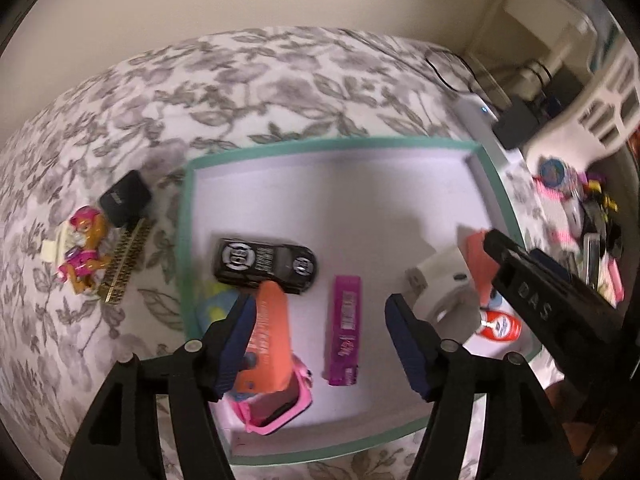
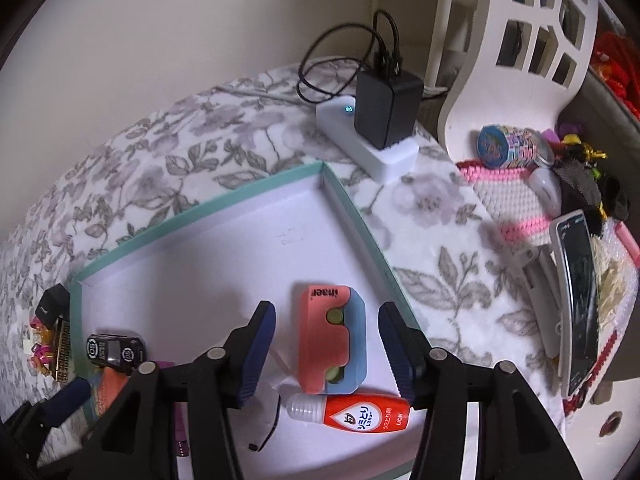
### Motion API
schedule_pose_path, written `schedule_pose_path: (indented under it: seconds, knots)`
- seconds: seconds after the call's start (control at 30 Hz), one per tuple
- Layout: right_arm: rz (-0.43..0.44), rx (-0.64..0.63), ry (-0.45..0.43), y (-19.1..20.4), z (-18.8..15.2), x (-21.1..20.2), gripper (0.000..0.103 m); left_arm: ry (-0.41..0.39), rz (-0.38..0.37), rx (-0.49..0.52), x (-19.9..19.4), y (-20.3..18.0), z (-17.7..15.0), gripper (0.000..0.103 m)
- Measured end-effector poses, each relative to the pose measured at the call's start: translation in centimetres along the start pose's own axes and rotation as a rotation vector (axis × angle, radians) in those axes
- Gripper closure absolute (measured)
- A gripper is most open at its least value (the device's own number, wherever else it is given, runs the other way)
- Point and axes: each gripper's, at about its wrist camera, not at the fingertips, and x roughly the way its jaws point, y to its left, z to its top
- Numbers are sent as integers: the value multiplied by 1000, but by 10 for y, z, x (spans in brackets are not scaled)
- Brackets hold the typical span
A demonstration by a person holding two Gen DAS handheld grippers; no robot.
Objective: Organize rigid objects
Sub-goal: 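Open the left gripper releasing the lighter while the right gripper releases the pink case in the tray, then move both tools back toward the remaining pile of items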
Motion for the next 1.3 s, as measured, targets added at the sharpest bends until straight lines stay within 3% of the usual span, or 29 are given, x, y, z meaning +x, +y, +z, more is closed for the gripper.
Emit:
schedule_pose_path:
  seconds: [0.07, 0.17, 0.3, 0.43, 0.67, 0.93, 1.13, 1.2, 1.3]
  knots:
    - [3, -13, -7, 4, -2, -1, 30, -14, 15, -29, -2, 9, 3, 32]
    - [14, -51, -16, 15, -5, -3, 30, -34, 41, -76, -5, 23, 7, 22]
    - [55, -61, -26, 24, -8, -7, 19, -42, 72, -144, -7, 46, 13, 22]
    - [86, -68, -28, 32, -10, -9, 16, -31, 54, -230, -7, 72, 16, 22]
    - [110, -79, -40, 43, -13, -12, 0, -17, 43, -348, -8, 107, 12, 22]
    - [164, -102, -51, 58, -17, -17, 0, -16, 51, -438, -7, 143, 7, 22]
    - [204, -143, -74, 77, -20, -24, 0, -39, 65, -505, -10, 172, 4, 15]
    - [212, -154, -77, 84, -21, -25, 0, -47, 60, -537, -11, 185, 2, 8]
    - [231, -172, -72, 96, -24, -25, 0, -68, 51, -592, -14, 203, 0, 8]
